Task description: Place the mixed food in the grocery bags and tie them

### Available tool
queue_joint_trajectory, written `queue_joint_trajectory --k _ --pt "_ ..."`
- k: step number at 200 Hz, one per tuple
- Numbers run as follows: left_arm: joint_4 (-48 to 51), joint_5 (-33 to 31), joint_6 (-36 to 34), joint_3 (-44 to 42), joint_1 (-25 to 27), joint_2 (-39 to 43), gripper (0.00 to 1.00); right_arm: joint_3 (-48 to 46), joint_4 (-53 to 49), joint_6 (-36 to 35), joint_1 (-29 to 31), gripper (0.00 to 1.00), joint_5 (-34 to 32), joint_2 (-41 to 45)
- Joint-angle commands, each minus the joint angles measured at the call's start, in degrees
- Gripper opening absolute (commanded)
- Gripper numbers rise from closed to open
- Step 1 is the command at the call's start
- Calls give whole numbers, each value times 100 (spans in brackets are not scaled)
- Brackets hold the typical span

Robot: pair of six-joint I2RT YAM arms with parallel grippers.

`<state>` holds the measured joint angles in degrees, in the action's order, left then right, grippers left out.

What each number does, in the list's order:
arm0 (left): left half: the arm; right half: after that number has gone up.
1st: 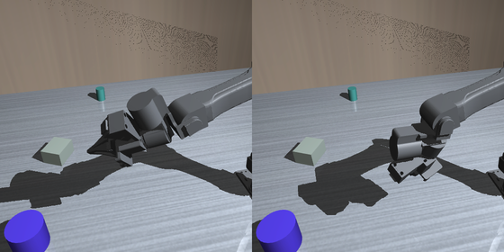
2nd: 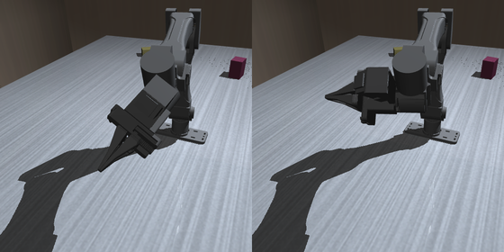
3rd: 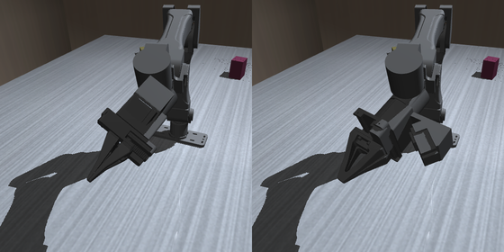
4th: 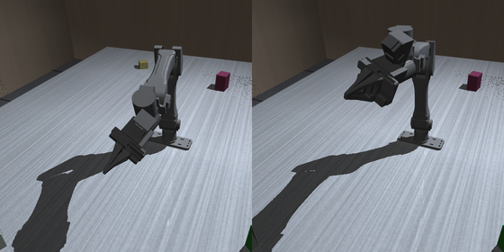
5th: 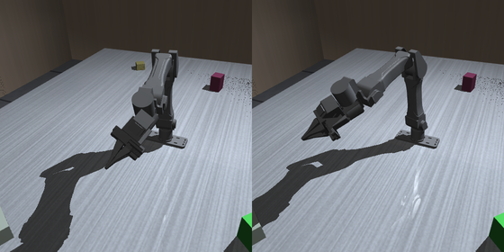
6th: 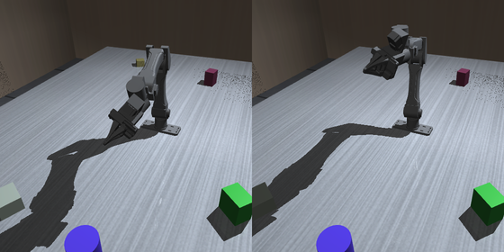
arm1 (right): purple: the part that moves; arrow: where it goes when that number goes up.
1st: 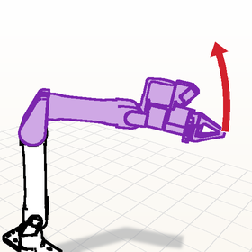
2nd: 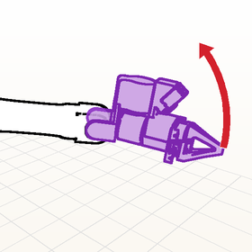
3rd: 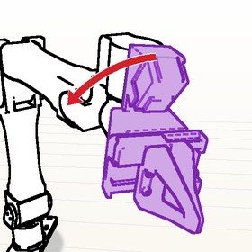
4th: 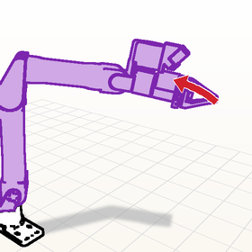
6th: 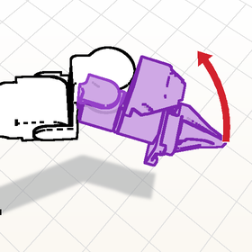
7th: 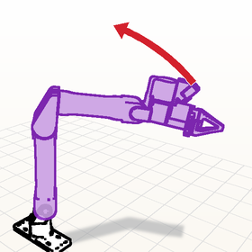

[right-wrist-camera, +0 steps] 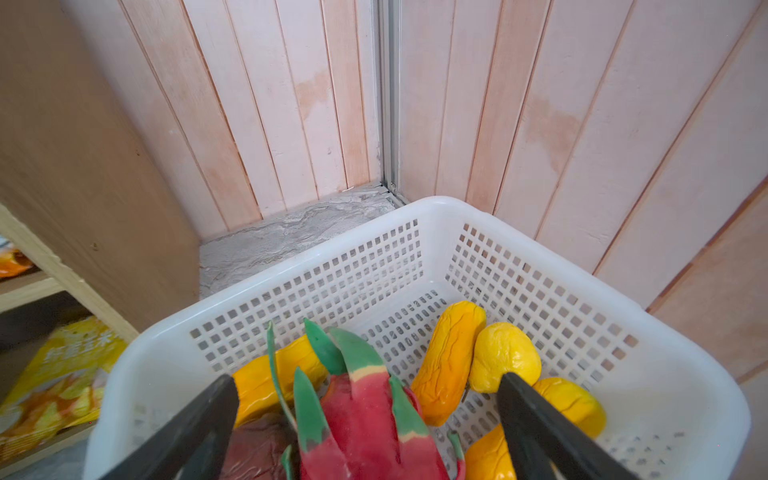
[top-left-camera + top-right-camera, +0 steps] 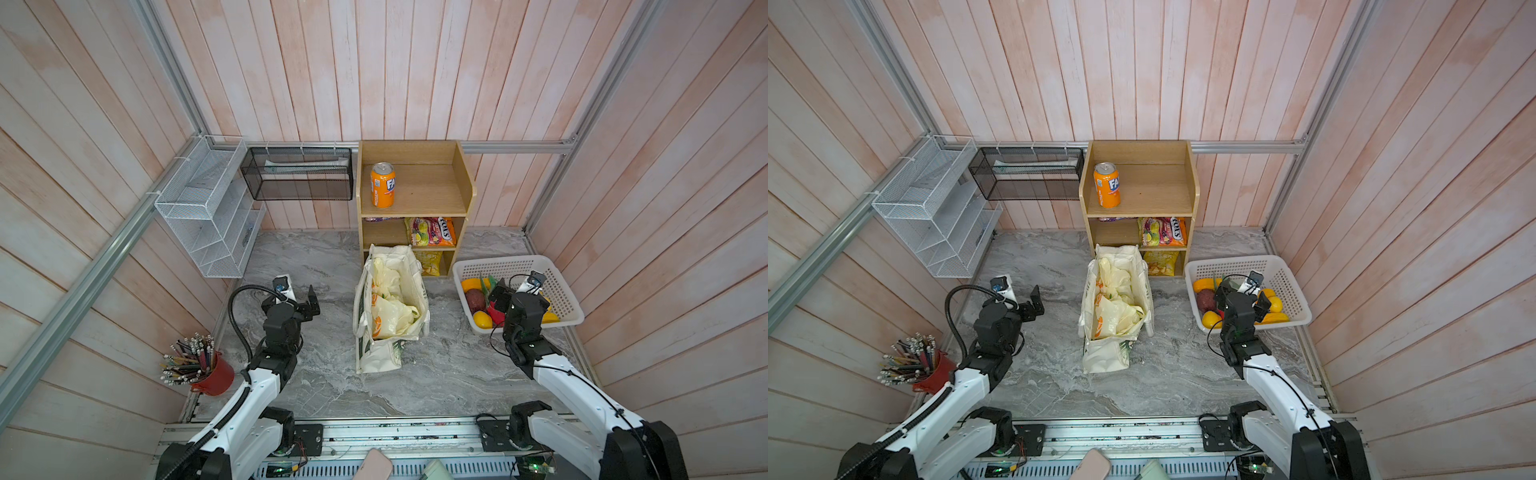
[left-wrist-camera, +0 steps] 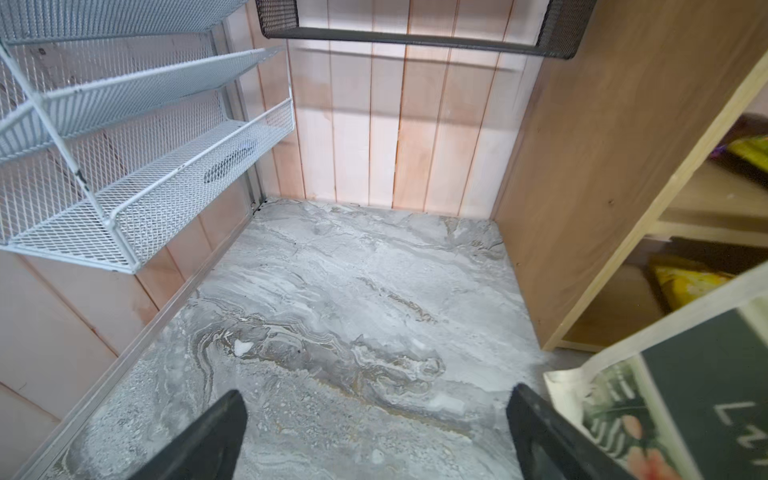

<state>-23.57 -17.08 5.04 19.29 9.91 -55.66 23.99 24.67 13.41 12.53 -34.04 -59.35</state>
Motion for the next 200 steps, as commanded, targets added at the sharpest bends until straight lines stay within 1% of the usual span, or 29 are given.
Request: queue_joint_trajectory --k 1,35,65,72,80,85,97,112,122,137,141,147,156,168,179,200 --pt "-1575 -271 -199 -297 -42 -408 100 -256 1178 -532 -74 98 -134 -312" --pt "-2639 -246 -270 -555 -90 -1304 100 -709 2235 -860 -319 98 238 -800" --pt "-3483 12 -375 -610 -277 -2127 100 -1127 3166 -1065 -613 98 742 -1287" --pt "-3365 51 -474 -513 -300 -2175 100 -1203 3362 -1146 -650 98 853 -1411" --pt "-3306 314 -552 -438 -405 -2239 100 -1246 3572 -1152 -688 98 858 -1555" --pt "-3428 452 -592 -446 -471 -2310 100 -1233 3647 -1182 -687 98 858 -1607" --pt "-3846 694 -532 -537 -678 -2519 100 -1172 3726 -1307 -723 98 1167 -1711" --pt "-4166 969 -317 -599 -927 -2802 100 -1233 4332 -1410 -806 98 1495 -2018" --pt "-4457 1066 -281 -651 -979 -3023 100 -1314 4691 -1343 -894 98 1704 -2273" --pt "-4800 1175 -336 -642 -991 -3350 100 -1452 5264 -1341 -911 98 1717 -2679" --pt "-4783 1196 -345 -581 -991 -3385 100 -1458 5345 -1347 -911 98 1743 -2780" --pt "-4460 1236 -355 -450 -995 -3329 100 -1463 5536 -1345 -918 98 1754 -2889" --pt "-3898 1421 -380 -252 -1017 -3254 100 -1394 5493 -1345 -978 98 1926 -2924" --pt "-4132 1462 -380 -291 -1041 -3339 100 -1179 4946 -1287 -1170 98 2379 -2843" --pt "-3988 1490 -368 -254 -1052 -3294 100 -1002 4499 -1130 -1405 98 2827 -2794" --pt "-3936 1537 -350 -222 -1080 -3317 100 -993 4452 -1111 -1438 98 2900 -2792"
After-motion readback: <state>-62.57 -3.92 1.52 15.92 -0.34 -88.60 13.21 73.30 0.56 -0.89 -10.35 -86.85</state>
